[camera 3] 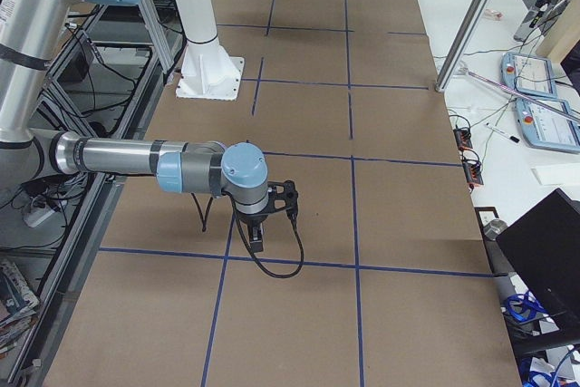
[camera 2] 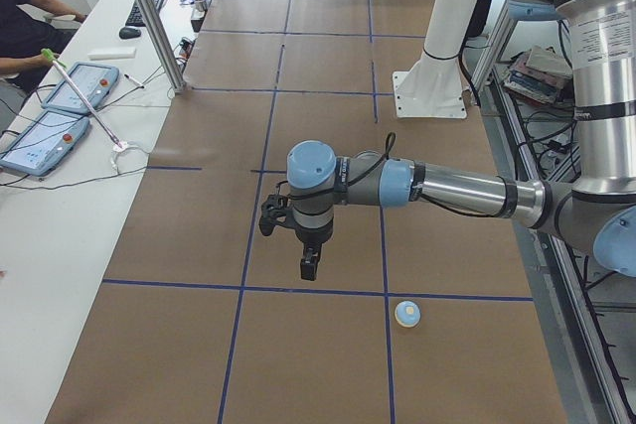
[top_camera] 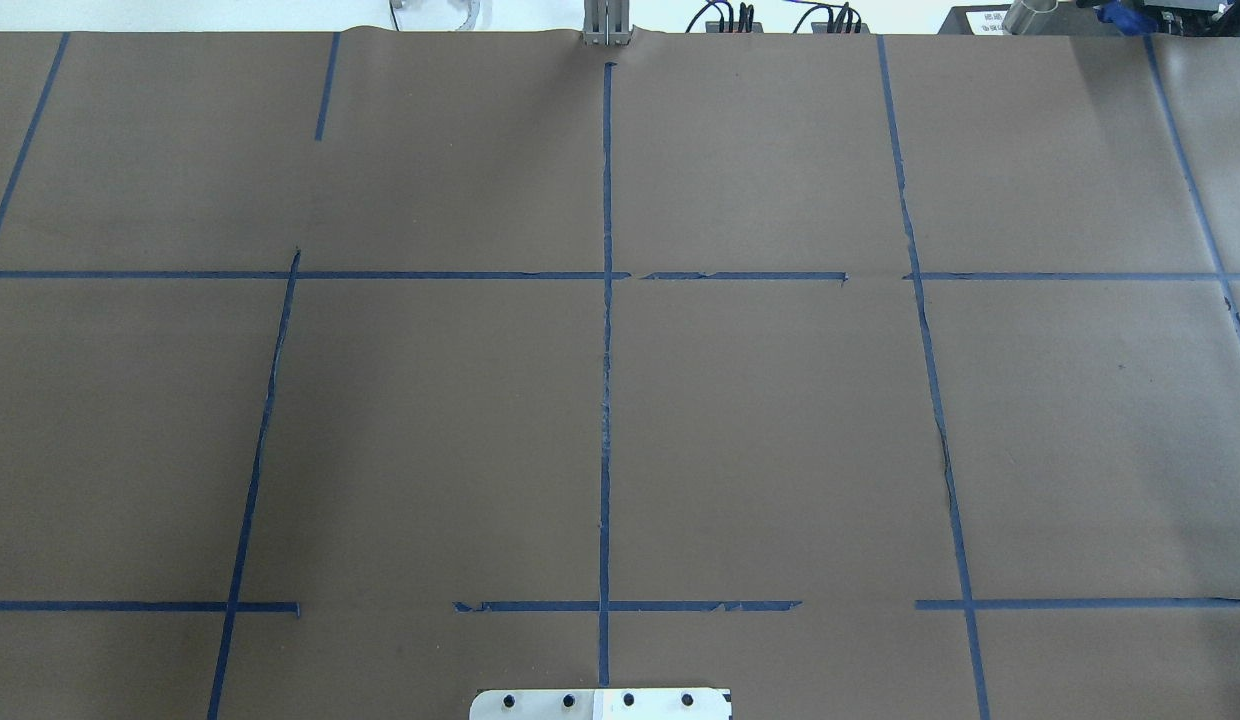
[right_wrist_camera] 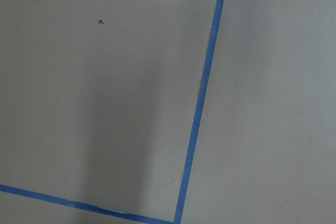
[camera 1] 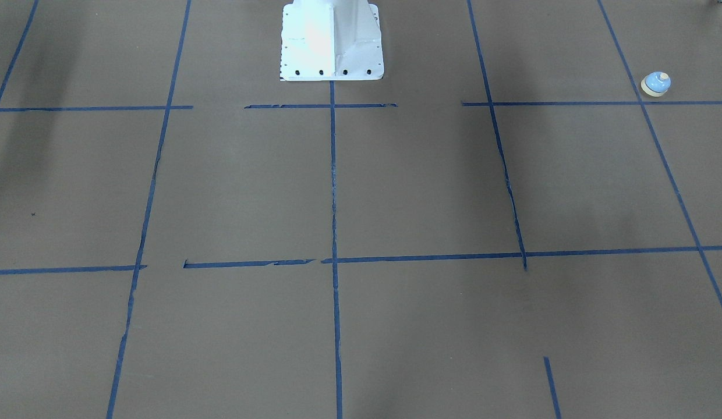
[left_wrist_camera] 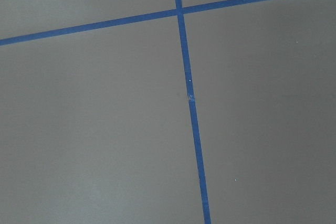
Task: Place and press bell with both arms
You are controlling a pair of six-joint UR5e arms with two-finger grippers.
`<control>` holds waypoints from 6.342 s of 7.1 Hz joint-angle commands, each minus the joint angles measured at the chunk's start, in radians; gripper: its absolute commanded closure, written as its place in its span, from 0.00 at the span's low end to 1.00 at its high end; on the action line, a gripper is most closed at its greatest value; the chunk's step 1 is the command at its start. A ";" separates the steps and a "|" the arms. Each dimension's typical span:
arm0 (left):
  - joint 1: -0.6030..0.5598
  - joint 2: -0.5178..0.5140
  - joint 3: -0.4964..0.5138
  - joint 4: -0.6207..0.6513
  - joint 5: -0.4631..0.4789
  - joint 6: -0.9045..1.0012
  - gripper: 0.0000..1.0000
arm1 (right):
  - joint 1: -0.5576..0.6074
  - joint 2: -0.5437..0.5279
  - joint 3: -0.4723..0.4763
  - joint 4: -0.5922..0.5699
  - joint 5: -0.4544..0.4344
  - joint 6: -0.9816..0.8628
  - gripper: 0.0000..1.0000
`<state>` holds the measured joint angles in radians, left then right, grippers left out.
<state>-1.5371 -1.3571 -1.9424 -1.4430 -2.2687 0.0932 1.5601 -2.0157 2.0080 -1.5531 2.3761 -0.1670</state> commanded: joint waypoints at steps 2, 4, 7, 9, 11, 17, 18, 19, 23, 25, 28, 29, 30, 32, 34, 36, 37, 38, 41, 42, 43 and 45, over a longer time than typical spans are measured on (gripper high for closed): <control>0.002 -0.002 -0.010 0.009 -0.002 -0.006 0.00 | 0.000 0.000 -0.002 -0.001 0.023 -0.006 0.00; 0.000 0.006 -0.029 0.006 0.003 -0.007 0.00 | -0.002 0.000 0.000 -0.001 0.023 -0.008 0.00; 0.000 0.016 -0.032 -0.014 -0.003 0.005 0.00 | -0.002 0.000 -0.002 -0.002 0.023 -0.009 0.00; 0.003 0.016 -0.030 -0.010 -0.006 0.005 0.00 | -0.002 0.000 0.000 -0.001 0.023 -0.008 0.00; 0.020 0.019 -0.024 -0.011 -0.071 -0.004 0.00 | -0.002 0.000 0.000 -0.001 0.023 -0.008 0.00; 0.276 0.203 0.011 -0.294 -0.086 -0.172 0.00 | -0.006 0.000 0.002 -0.001 0.063 -0.008 0.00; 0.341 0.252 0.040 -0.436 -0.069 -0.272 0.00 | -0.008 0.000 0.002 -0.001 0.063 -0.008 0.00; 0.345 0.289 0.153 -0.650 -0.057 -0.333 0.00 | -0.008 0.000 0.002 -0.001 0.063 -0.008 0.00; 0.455 0.326 0.440 -1.150 -0.043 -0.578 0.00 | -0.009 0.000 0.003 -0.002 0.103 -0.009 0.00; 0.523 0.329 0.454 -1.156 -0.049 -0.579 0.00 | -0.009 0.000 0.003 -0.001 0.103 -0.009 0.00; 0.551 0.337 0.482 -1.156 -0.052 -0.578 0.00 | -0.009 -0.002 0.003 -0.001 0.103 -0.011 0.00; 0.574 0.337 0.485 -1.156 -0.054 -0.578 0.00 | -0.009 -0.002 0.003 0.001 0.103 -0.011 0.00; 0.597 0.337 0.488 -1.157 -0.054 -0.581 0.00 | -0.009 -0.002 0.003 -0.001 0.103 -0.011 0.00; 0.623 0.337 0.493 -1.156 -0.054 -0.581 0.00 | -0.009 -0.002 0.003 -0.001 0.103 -0.011 0.00; 0.637 0.336 0.499 -1.156 -0.054 -0.578 0.00 | -0.009 -0.002 0.003 -0.001 0.103 -0.012 0.00; 0.652 0.332 0.499 -1.156 -0.054 -0.578 0.05 | -0.009 -0.002 0.002 -0.001 0.103 -0.012 0.00; 0.652 0.331 0.500 -1.156 -0.054 -0.578 0.20 | -0.009 -0.002 0.003 -0.001 0.103 -0.012 0.00; 0.652 0.331 0.499 -1.159 -0.054 -0.578 0.49 | -0.009 -0.002 0.003 -0.001 0.103 -0.012 0.00; 0.649 0.334 0.488 -1.325 -0.086 -0.596 0.98 | -0.009 -0.002 0.003 0.001 0.103 -0.012 0.00; 0.637 0.323 0.449 -1.371 -0.147 -0.602 0.98 | -0.009 -0.002 0.005 0.001 0.103 -0.012 0.00; 0.637 0.316 0.337 -1.369 -0.182 -0.741 0.98 | -0.009 -0.002 0.005 0.001 0.103 -0.012 0.00; 0.640 0.215 0.240 -1.367 -0.180 -0.941 0.98 | -0.009 0.000 0.005 0.001 0.103 -0.012 0.00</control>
<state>-0.8990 -1.0853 -1.6467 -2.8079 -2.4429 -0.7382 1.5509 -2.0163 2.0131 -1.5524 2.4789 -0.1795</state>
